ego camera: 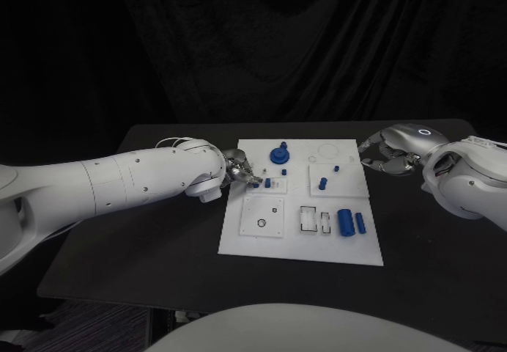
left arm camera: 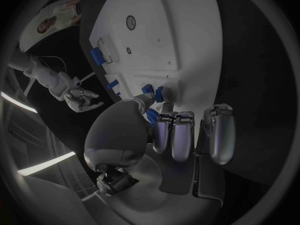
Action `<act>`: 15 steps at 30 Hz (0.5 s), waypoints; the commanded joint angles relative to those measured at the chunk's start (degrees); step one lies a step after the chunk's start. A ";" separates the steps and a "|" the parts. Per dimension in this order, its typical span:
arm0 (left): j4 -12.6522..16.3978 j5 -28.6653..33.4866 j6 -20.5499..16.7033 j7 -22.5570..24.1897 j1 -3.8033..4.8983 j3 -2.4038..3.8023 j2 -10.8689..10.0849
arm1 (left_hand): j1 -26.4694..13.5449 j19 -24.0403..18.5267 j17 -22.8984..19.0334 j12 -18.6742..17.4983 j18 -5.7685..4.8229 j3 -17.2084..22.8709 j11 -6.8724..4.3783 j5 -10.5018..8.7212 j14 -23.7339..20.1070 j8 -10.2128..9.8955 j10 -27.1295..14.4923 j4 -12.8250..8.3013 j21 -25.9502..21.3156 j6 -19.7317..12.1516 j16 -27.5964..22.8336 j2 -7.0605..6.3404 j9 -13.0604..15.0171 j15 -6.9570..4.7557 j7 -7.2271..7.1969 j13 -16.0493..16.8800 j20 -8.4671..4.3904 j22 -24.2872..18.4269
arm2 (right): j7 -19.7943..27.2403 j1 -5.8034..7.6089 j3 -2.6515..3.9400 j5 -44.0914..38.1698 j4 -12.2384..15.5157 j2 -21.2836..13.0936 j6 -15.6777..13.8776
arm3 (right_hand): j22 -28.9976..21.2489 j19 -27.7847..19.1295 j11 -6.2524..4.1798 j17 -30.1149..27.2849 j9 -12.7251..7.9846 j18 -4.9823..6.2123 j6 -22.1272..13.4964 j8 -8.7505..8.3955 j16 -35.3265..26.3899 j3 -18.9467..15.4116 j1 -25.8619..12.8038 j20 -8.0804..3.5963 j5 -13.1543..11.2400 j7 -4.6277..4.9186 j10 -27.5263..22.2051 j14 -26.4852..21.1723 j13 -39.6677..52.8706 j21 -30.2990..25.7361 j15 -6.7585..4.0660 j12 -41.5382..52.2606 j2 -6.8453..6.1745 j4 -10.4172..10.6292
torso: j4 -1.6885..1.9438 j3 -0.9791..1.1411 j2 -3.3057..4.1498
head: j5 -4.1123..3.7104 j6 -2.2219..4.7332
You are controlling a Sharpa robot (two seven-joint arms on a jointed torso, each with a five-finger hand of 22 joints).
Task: Assemble the parts on the task board
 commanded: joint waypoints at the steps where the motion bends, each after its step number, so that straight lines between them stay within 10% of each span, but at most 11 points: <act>1: 0.31 0.29 2.14 0.82 -0.57 -0.30 0.08 | -1.02 1.36 15.08 -0.37 0.81 -0.90 0.18 -0.53 5.96 -0.37 5.40 0.70 -0.33 0.46 0.15 0.05 -0.01 0.28 0.19 14.41 0.35 12.32 | -0.93 -0.13 0.04 -0.14 0.00 -0.02 0.34 | 10.01 -0.51 0.41 9.91 -0.06 0.62 0.43 -0.27 -0.37 0.39 0.05 0.08 -0.33 -0.13 4.66 4.00 14.05 -0.16 0.47 -0.22 0.17 -0.08 | 0.01 0.00 0.04 | 0.04 0.01; 7: 0.36 0.29 2.13 0.95 -0.57 -0.30 -0.04 | -1.20 1.33 15.08 -0.41 0.83 -1.25 0.20 -0.67 5.96 -0.40 5.38 1.00 -0.38 0.51 0.15 0.04 -0.09 0.31 0.20 14.39 0.36 12.30 | -0.92 -0.14 0.04 -0.14 -0.07 0.02 0.39 | 10.01 -0.51 0.41 9.91 -0.06 0.62 0.43 -0.27 -0.37 0.39 0.05 0.08 -0.33 -0.13 4.66 4.00 14.05 -0.16 0.47 -0.22 0.17 -0.08 | 0.03 -0.01 0.07 | 0.03 0.01; 15: 0.26 0.29 1.99 0.91 -0.58 -0.30 -0.15 | 0.83 1.27 15.08 -0.51 0.86 -1.59 0.04 4.52 5.96 -0.58 5.30 0.40 -0.50 0.45 0.15 0.37 -0.39 0.20 -0.01 14.34 0.29 12.27 | -0.91 -0.14 0.04 -0.14 -0.12 0.07 0.47 | 9.98 -0.55 0.43 9.81 -0.12 0.65 0.45 -0.31 -0.48 0.46 -0.02 0.10 -0.33 -0.12 4.57 3.96 13.98 -0.31 0.49 -0.29 0.17 -0.13 | 0.01 0.01 0.04 | 0.09 0.01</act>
